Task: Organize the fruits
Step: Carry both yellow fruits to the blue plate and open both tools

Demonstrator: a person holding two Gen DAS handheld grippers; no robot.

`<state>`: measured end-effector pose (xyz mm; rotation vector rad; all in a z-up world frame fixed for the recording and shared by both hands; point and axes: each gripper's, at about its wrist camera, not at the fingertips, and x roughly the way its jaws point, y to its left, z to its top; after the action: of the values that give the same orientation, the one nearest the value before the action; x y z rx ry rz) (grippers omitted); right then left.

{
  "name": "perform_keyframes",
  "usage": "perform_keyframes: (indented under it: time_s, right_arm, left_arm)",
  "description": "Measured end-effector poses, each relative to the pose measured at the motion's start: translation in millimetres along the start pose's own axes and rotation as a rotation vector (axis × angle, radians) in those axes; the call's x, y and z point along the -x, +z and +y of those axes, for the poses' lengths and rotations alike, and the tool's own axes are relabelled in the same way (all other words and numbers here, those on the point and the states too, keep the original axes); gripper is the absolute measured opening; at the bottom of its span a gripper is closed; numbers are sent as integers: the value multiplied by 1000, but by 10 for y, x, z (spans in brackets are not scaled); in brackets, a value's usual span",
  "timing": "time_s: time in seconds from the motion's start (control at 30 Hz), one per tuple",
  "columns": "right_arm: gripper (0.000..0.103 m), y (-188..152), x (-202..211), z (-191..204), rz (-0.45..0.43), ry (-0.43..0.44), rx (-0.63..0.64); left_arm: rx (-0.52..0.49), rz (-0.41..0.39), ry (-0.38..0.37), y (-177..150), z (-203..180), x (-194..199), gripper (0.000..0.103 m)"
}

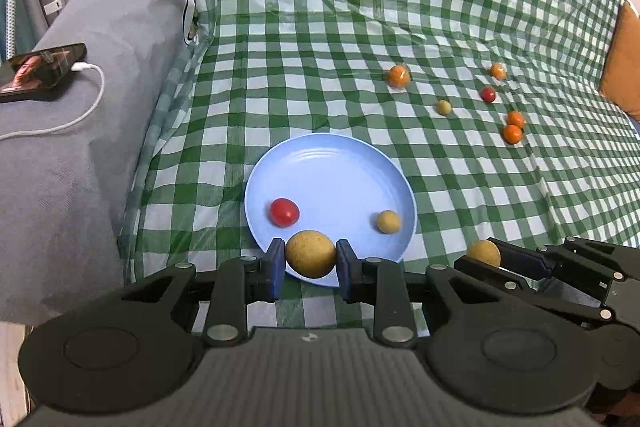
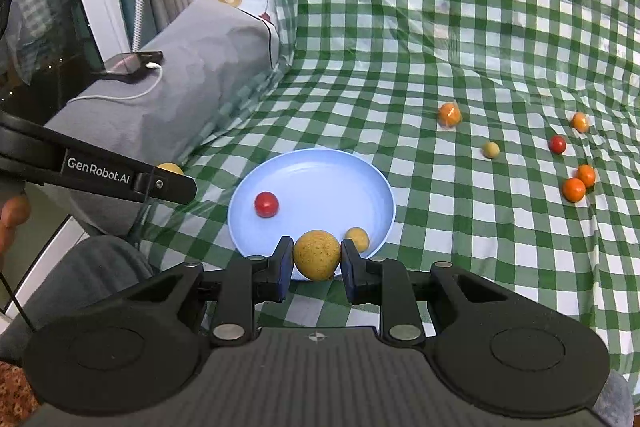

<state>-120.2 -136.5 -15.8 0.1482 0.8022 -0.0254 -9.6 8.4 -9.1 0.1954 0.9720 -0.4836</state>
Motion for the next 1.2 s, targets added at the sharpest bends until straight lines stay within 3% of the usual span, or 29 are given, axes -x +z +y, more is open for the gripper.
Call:
perform_keyframes:
  time_s: [0.5,1.07,1.1,1.13,1.17,1.2]
  right_arm:
    - [26,172,-778,-166,65,-16,-6]
    - [27,292,-1354,-204,102,3,44]
    - [27,308,-1376,-207,103,4,47]
    - [27,317,-1389,-204,103,4,52]
    - [28,330,-1394,-200,101,0,55]
    - [30,346,-1388,-194,101,-6,59]
  left_arm:
    - [-24,62,41,414,43,-845,29]
    - [-84,117,87,547,82,-1451,30]
    - [-84,111,92,550,91,-1458,37]
    - [-85,106,94,559,89,-1464,56]
    - [-83,92,94,564,90,-1436,67]
    - [-80,73,95,566,94,-1384,89]
